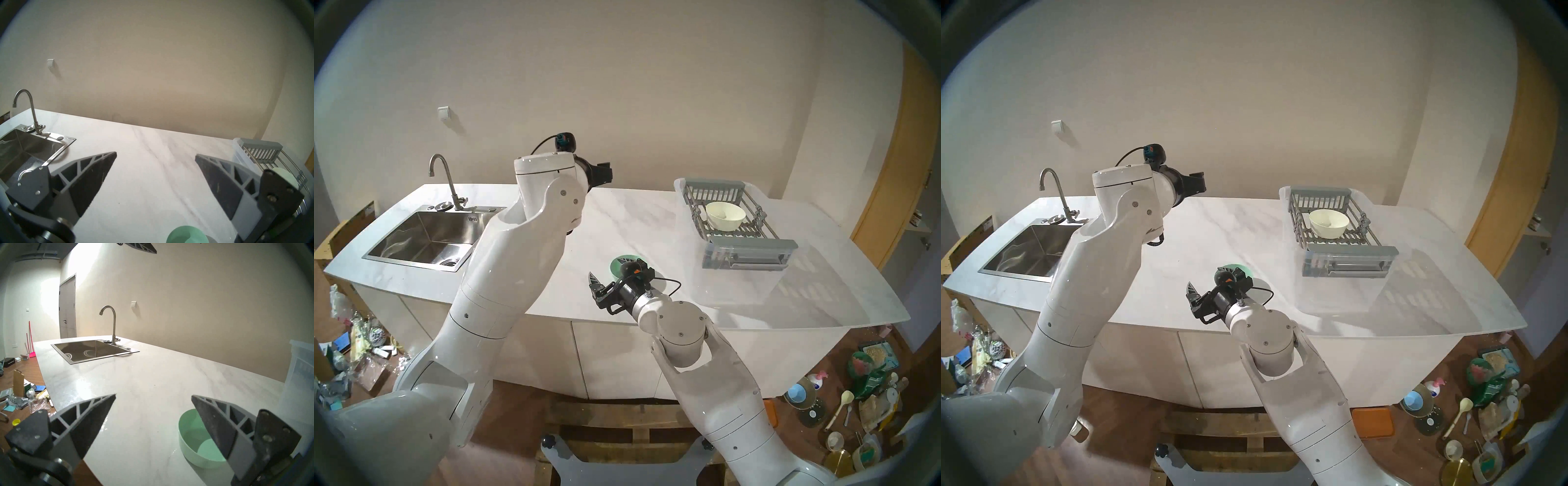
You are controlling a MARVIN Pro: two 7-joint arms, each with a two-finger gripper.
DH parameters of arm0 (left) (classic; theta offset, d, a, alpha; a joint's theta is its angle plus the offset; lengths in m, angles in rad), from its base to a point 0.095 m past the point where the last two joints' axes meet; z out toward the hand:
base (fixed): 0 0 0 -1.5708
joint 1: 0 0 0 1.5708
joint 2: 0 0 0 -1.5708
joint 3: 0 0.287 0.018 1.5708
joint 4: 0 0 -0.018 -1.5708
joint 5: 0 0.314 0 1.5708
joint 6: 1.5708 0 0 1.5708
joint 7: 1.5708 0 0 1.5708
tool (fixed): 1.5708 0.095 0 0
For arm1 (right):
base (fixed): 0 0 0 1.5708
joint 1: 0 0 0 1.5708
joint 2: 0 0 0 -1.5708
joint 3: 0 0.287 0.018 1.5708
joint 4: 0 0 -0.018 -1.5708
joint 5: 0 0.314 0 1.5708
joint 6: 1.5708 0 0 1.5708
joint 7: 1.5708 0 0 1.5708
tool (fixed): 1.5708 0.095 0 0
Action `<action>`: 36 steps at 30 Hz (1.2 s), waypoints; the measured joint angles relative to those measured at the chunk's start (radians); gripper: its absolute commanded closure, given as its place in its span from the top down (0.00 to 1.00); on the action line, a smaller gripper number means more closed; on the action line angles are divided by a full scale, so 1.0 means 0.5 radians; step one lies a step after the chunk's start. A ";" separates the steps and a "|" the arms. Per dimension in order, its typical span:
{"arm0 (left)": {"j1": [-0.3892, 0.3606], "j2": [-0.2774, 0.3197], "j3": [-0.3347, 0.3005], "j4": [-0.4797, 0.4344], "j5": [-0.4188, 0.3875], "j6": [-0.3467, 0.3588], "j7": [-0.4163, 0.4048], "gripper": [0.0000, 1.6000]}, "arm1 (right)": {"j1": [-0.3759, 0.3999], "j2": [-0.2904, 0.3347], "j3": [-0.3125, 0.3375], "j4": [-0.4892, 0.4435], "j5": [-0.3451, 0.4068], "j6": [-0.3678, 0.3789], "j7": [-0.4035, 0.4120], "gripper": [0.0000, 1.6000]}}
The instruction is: Place the plate or bowl neatly into the plate slot of the drying rack
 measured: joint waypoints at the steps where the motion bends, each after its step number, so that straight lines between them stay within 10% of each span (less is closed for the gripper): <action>1: 0.007 0.009 -0.011 -0.017 -0.007 0.011 0.011 1.00 | 0.003 0.000 0.001 0.004 0.004 -0.004 0.000 1.00; 36: 0.219 0.156 -0.325 -0.464 -0.083 0.285 0.050 1.00 | 0.031 -0.010 -0.063 0.095 0.060 -0.092 0.056 1.00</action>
